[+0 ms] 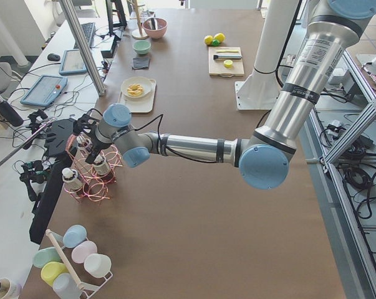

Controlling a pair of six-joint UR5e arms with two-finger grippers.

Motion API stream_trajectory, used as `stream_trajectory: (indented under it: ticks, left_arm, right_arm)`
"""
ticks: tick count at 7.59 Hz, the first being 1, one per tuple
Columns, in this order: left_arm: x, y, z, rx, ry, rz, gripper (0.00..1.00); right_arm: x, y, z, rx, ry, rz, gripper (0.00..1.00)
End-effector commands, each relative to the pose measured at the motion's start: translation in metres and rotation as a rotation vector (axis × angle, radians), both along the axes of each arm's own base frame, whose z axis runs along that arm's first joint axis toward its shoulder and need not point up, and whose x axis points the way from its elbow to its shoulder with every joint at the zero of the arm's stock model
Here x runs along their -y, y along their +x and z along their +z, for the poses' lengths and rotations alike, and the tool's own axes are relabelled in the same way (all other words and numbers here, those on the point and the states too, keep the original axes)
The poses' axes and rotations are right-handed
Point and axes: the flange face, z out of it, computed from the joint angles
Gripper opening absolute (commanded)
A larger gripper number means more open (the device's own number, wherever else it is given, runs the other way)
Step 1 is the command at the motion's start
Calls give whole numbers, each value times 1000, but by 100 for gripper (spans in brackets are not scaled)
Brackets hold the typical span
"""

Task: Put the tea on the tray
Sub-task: 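Reach the left gripper to the copper rack toward a brown tea bottle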

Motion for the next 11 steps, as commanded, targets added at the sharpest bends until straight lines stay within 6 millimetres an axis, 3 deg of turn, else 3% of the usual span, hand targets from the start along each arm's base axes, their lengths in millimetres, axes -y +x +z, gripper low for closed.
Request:
stream_trajectory:
  ticks: [1, 7, 11]
  left_arm:
    - [15, 9, 18, -33, 15, -60, 93]
    - [13, 28, 17, -37, 28, -38, 77]
    - [11, 29, 18, -36, 30, -33, 71]
  right_arm:
    - [2, 0, -2, -1, 4, 0, 100]
    - [27, -4, 0, 0, 3, -4, 100]
    - [29, -4, 0, 0, 3, -4, 100]
